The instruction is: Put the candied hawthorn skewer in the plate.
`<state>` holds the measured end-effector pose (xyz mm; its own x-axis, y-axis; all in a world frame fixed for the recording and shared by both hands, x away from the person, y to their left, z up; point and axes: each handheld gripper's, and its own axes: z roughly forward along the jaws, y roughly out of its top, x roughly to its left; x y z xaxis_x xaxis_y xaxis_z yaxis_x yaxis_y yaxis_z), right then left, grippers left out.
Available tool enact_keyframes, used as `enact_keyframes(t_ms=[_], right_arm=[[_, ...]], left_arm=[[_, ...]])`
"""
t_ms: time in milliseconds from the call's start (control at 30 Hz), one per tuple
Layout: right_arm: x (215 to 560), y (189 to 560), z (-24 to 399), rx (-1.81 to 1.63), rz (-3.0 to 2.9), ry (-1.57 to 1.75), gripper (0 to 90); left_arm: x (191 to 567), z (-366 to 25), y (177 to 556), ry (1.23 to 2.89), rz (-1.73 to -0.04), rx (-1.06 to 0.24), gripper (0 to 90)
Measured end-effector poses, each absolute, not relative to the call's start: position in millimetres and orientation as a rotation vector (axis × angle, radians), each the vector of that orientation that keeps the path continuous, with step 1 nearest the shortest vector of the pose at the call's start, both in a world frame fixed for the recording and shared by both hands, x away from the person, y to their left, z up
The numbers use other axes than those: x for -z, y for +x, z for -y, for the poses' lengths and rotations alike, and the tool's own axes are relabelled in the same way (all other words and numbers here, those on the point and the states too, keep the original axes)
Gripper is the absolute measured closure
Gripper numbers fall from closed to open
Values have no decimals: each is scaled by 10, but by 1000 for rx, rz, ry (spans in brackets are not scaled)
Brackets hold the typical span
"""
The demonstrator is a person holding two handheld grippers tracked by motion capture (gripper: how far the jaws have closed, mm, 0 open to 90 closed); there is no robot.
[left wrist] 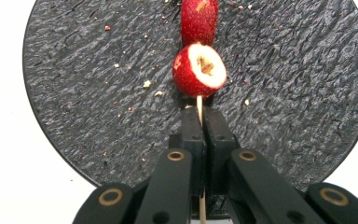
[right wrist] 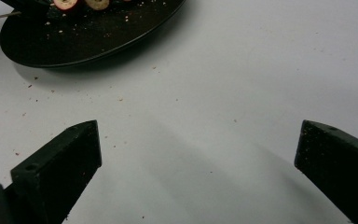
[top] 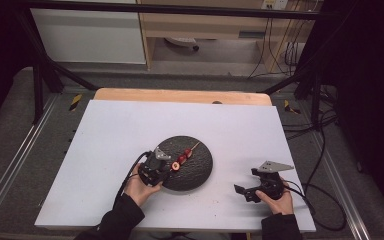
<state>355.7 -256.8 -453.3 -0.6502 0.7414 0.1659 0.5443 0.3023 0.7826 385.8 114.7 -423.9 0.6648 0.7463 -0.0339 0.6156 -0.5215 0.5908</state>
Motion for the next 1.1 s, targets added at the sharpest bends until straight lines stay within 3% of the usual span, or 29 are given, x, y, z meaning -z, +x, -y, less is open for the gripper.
enact_keyframes(t_ms=[233, 400, 500, 567, 600, 733, 867, 900, 1100], right_arm=[[4535, 3558, 2566, -1269, -2343, 1182, 11], [4533, 3556, 2566, -1270, -2341, 1188, 11], [4532, 3556, 2566, -1270, -2340, 1189, 11], [4528, 3553, 2567, -1270, -2342, 1192, 11], [4528, 3553, 2567, -1270, -2342, 1192, 11], [4523, 3552, 2571, -1275, -2337, 1191, 10], [4522, 3552, 2572, -1276, -2339, 1192, 10], [4525, 3553, 2569, -1278, -2338, 1194, 10], [4523, 3553, 2568, -1283, -2335, 1195, 9]], left_arm=[[4214, -1198, 3842, 2294, -1022, -306, 831], [4146, -1313, 3816, 2271, -970, -297, 667], [4115, -1370, 3798, 2266, -939, -295, 613], [4092, -1420, 3781, 2260, -921, -290, 518], [4080, -1448, 3775, 2262, -912, -282, 518], [4050, -1575, 3743, 2263, -874, -279, 356], [4020, -1731, 3713, 2235, -856, -267, 266], [4011, -1784, 3708, 2229, -852, -270, 201], [3991, -2048, 3669, 2170, -903, -295, 147]])
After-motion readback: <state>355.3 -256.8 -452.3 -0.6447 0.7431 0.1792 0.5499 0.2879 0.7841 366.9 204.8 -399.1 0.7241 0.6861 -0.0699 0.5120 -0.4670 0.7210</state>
